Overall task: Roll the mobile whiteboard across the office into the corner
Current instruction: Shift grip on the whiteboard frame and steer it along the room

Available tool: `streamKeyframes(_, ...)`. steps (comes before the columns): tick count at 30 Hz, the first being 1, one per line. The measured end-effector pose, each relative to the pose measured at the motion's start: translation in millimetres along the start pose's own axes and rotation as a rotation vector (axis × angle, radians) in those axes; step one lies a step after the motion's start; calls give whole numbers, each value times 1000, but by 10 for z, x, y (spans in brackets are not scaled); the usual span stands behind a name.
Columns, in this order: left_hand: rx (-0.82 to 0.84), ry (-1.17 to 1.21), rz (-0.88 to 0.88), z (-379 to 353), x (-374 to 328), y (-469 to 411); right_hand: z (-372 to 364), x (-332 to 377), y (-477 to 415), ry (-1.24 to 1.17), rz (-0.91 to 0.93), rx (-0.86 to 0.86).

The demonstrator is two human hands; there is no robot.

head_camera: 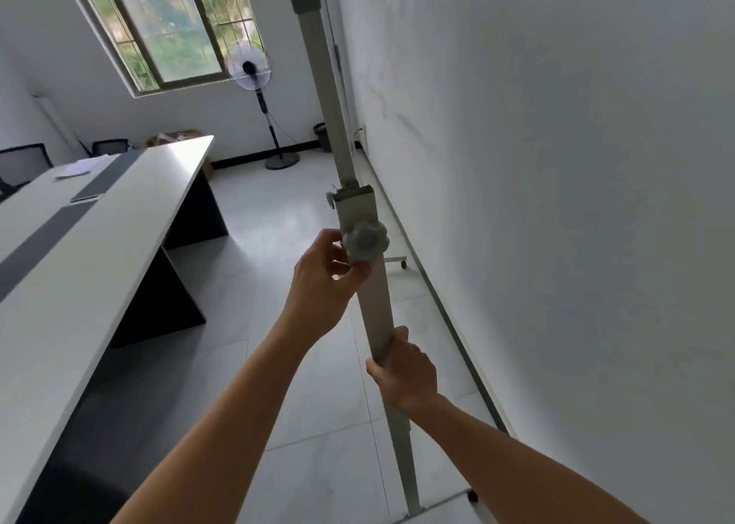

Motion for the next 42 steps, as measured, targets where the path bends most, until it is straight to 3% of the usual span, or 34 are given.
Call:
streamKeyframes(14, 15, 24, -3, -237, 315, -2328, 91, 116, -2351, -10, -54, 38)
streamKeyframes(42, -58, 18, 76, -130, 1575, -7358, -284, 752, -7512, 52, 62, 63)
Point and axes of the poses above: each hand's wrist, its own y-axis away from the middle knuckle, its own z-axis out of the back of the hand, x = y × z, the point moved 9 cm from there along -y, towards the middle knuckle, and after that the axes turned 3 degrees about z, right-handed, at the moved point
